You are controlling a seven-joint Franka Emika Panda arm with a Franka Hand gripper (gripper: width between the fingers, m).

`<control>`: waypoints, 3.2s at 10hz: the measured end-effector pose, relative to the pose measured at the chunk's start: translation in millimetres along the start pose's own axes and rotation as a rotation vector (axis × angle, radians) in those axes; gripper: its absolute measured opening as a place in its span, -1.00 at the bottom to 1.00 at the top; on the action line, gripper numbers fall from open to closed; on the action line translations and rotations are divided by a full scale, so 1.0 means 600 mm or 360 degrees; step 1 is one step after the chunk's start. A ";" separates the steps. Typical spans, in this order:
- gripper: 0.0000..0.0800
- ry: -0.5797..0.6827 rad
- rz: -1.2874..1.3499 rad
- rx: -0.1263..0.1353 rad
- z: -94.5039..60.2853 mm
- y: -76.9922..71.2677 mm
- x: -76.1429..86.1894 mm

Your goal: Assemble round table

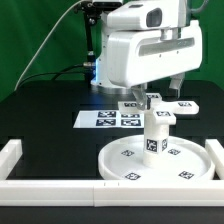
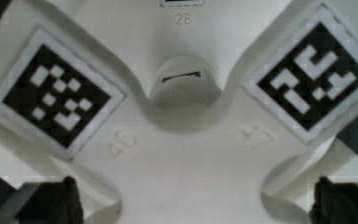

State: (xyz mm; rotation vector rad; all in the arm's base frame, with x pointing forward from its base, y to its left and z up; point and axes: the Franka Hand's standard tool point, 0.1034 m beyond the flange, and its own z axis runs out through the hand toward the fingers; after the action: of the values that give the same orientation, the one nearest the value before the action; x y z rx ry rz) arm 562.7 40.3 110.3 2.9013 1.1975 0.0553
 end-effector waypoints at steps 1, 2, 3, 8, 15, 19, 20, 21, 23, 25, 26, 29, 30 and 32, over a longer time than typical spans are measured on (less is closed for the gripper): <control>0.62 -0.0005 0.0007 0.0002 0.004 0.000 -0.002; 0.62 -0.0002 0.0028 -0.0002 0.004 -0.002 0.001; 0.62 -0.0002 0.0053 -0.0002 0.004 -0.002 0.000; 0.08 -0.0001 0.0360 -0.0001 0.005 0.000 -0.001; 0.09 0.0004 0.1844 0.0002 0.006 -0.001 0.003; 0.09 -0.0004 0.2431 0.0048 0.007 0.000 0.000; 0.09 -0.0005 0.2489 0.0048 0.008 0.000 0.000; 0.09 -0.0006 0.2505 0.0047 0.008 0.000 0.000; 0.54 0.0006 0.2356 0.0046 0.000 -0.003 0.006; 0.61 0.0023 0.2207 0.0060 -0.014 -0.003 0.005; 0.62 0.0048 0.1995 0.0058 -0.021 0.007 0.001; 0.62 0.0056 0.1313 0.0026 -0.026 0.011 0.003; 0.62 0.0051 0.1048 0.0008 -0.026 0.009 0.008; 0.62 0.0078 0.0797 -0.0016 -0.028 0.011 0.008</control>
Offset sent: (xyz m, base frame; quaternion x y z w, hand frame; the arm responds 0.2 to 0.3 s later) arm 0.0000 0.0000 0.0000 0.0000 0.0000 0.0650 0.9979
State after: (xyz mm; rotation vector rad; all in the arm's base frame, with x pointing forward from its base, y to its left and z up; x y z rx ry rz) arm 570.6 38.8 127.2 3.1235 0.4437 0.1314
